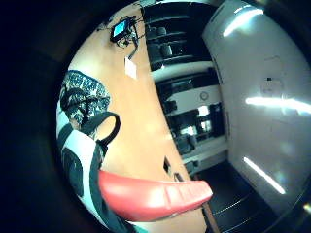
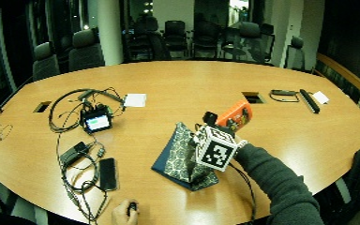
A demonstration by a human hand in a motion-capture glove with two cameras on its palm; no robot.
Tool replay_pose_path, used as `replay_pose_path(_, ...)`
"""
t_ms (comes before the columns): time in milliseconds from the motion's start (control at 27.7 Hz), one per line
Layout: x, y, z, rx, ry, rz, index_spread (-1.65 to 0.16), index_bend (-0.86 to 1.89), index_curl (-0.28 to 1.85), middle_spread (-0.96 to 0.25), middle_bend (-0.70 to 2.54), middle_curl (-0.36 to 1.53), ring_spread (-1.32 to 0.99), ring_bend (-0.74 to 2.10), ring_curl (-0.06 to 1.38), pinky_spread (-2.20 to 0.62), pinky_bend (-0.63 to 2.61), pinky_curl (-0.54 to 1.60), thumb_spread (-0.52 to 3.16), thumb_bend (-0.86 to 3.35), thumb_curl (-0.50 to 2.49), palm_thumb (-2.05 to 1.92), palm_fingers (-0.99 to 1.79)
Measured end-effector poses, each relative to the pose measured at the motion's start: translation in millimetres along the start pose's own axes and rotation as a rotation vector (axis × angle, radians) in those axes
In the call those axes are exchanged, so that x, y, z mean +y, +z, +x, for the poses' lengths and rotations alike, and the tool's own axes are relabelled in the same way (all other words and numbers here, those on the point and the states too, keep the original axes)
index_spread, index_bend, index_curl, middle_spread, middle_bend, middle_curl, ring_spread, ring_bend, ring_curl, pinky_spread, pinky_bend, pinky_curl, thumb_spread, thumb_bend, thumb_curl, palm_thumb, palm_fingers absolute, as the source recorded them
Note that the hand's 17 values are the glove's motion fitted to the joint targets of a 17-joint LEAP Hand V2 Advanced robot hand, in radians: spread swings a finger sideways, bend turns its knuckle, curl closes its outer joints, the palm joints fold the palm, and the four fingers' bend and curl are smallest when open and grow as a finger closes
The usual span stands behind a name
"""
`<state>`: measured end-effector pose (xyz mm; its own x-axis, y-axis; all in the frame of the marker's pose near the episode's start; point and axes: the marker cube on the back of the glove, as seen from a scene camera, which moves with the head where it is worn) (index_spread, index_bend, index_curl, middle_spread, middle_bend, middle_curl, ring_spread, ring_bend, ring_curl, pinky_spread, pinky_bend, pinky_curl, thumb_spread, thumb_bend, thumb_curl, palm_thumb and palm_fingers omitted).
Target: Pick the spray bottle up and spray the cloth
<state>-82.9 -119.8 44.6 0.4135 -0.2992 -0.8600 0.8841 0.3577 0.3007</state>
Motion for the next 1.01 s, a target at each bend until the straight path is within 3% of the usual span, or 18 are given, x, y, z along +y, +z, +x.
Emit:
replay_pose_path(289, -18, -21, 21, -0.062, 0.233, 0.026, -0.29, 0.26, 0.6, -0.22, 0.6, 0.52, -0.22, 0.72, 0.47, -0.34, 0.53, 0.44, 0.47, -0.03, 0.79, 0.91, 1.39)
replay_pose_path(578, -80, -60, 97, -0.142, 0.541, 0.208, -0.29, 0.26, 0.6, -0.22, 0.6, 0.52, -0.23, 0.71, 0.47, -0.34, 0.53, 0.44, 0.47, -0.03, 0.8, 0.91, 1.39)
replay_pose_path(759, -104, -89, 133, -0.332, 0.762, 0.353, -0.29, 0.26, 0.6, -0.22, 0.6, 0.52, -0.23, 0.72, 0.47, -0.34, 0.53, 0.44, 0.47, -0.03, 0.8, 0.91, 1.39)
replay_pose_path(1012, -114, -85, 135, -0.645, 0.983, 0.434, -0.29, 0.25, 0.6, -0.22, 0.59, 0.52, -0.23, 0.72, 0.47, -0.34, 0.52, 0.44, 0.47, -0.03, 0.8, 0.9, 1.39)
